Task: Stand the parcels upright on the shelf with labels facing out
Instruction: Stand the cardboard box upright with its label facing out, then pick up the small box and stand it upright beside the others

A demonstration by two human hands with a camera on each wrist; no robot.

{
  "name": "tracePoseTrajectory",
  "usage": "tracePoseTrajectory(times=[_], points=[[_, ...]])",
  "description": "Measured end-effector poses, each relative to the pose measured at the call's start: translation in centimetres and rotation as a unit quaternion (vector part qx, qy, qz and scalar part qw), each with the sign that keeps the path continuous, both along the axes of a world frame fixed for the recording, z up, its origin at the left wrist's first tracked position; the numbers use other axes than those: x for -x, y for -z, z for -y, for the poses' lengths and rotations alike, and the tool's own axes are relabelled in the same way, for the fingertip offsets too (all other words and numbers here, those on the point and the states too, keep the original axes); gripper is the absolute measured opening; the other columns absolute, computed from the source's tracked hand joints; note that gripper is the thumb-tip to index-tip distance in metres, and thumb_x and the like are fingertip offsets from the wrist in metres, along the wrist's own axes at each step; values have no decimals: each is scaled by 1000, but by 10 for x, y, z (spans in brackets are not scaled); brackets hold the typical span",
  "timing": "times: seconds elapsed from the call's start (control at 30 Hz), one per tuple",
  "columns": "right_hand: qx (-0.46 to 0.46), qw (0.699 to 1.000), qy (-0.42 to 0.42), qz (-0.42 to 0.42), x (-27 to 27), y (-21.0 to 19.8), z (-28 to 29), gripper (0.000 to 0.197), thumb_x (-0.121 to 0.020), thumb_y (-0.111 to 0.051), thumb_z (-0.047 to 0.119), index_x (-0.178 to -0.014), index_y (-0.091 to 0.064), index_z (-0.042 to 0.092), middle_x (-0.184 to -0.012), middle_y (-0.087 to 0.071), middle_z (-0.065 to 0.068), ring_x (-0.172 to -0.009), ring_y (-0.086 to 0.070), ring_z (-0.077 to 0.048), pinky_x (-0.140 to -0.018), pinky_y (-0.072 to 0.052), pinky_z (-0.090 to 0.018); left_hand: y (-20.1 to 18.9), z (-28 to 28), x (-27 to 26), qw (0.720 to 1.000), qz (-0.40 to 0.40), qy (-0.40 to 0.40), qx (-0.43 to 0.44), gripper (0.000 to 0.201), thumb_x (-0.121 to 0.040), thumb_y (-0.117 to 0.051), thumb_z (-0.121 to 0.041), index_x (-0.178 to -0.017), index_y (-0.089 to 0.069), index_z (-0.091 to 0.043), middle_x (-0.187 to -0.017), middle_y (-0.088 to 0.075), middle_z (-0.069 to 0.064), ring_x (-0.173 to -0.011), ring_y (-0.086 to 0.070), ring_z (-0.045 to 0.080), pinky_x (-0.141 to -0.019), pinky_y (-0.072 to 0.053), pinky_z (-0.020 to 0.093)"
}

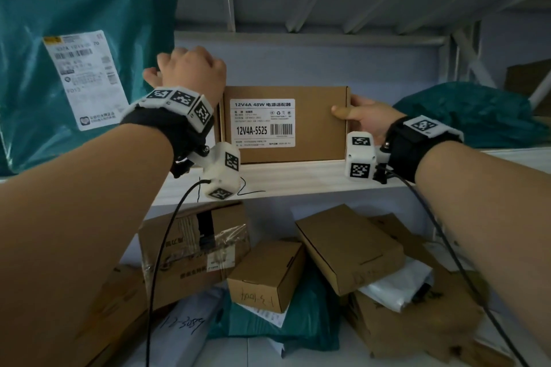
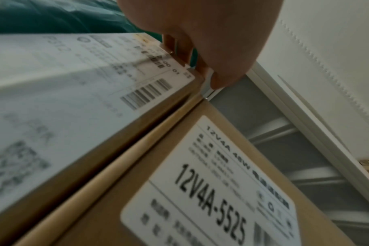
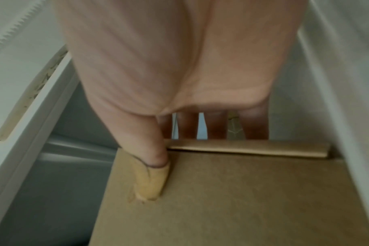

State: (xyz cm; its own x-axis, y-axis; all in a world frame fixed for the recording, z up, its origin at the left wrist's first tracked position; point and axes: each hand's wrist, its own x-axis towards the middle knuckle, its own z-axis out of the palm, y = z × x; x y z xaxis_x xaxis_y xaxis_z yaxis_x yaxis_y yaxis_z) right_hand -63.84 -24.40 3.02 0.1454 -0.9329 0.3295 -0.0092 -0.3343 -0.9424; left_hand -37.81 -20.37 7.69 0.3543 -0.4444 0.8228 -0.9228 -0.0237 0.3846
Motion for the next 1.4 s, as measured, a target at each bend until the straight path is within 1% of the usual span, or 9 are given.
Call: tracePoseTrajectory(times=[0.17,0.27,0.47,0.6,0.7,0.83,1.1,1.27,1.4], points=[[18,998,20,-56,6,1,-8,100,-61,-81,48,-146,-32,29,-148,-43,-7,-130,-46,-28,-106,-40,-50,5,-9,27,996,36,32,70,30,-84,-45,-32,-108,-61,-23,-131,-45,7,-128,-33,30,-106,-22,45],[23,997,64,-38,23,-6,-7,75,-83,-56,58,-145,-33,24,-147,-44,-9,-132,-44,-27,-108,-38,-47,3,-15,51,990,46,68,113,29,-82,-48,-25,-108,-61,-20,-130,-44,8,-128,-33,31,-105,-27,42],[-17,992,107,-72,83,-15,12,69,-86,-34,69,-134,-51,22,-146,-44,-13,-134,-42,-33,-108,-35,-52,-11,-17,125,966,47,218,130,24,-84,-47,-12,-105,-59,-10,-111,-54,8,-103,-54,25,-92,-42,32],[-14,992,107,-60,117,-19,29,71,-88,-33,67,-138,-45,19,-149,-40,-14,-135,-41,-32,-108,-37,-53,-12,-15,190,910,-19,404,-93,17,-88,-47,-5,-100,-53,-16,-91,-61,6,-66,-62,19,-64,-54,34],[-28,994,97,-46,134,-25,45,73,-87,-37,67,-138,-47,16,-149,-38,-18,-135,-40,-32,-107,-38,-51,-7,-2,233,862,-83,417,-276,27,-94,-52,-13,-121,-52,-15,-106,-61,4,-94,-65,21,-79,-57,35],[-31,994,97,-38,154,-28,70,73,-86,-42,66,-135,-49,13,-147,-40,-18,-131,-44,-32,-104,-42,-50,-4,26,266,883,-134,356,-276,44,-93,-54,-21,-134,-49,-9,-140,-49,11,-127,-50,30,-104,-46,42],[-45,997,31,-63,164,-36,95,72,-87,-41,65,-144,-38,21,-154,-26,-19,-136,-38,-37,-106,-41,-46,2,63,278,869,-278,322,-252,51,-97,-47,-22,-143,-34,-4,-153,-29,16,-139,-32,33,-111,-36,44],[-20,993,-3,-120,164,-29,107,65,-90,-37,62,-143,-40,24,-156,-24,-13,-142,-30,-26,-99,-38,-36,13,80,277,849,-345,329,-228,56,-93,-53,-30,-141,-38,-5,-149,-37,16,-137,-39,32,-111,-38,44],[-39,989,-18,-140,161,-26,115,78,-83,-49,65,-147,-33,25,-154,-30,-15,-139,-36,-27,-107,-40,-42,19,89,282,853,-338,323,-231,54,-96,-47,-32,-143,-36,-6,-151,-35,16,-139,-36,32,-113,-34,44]])
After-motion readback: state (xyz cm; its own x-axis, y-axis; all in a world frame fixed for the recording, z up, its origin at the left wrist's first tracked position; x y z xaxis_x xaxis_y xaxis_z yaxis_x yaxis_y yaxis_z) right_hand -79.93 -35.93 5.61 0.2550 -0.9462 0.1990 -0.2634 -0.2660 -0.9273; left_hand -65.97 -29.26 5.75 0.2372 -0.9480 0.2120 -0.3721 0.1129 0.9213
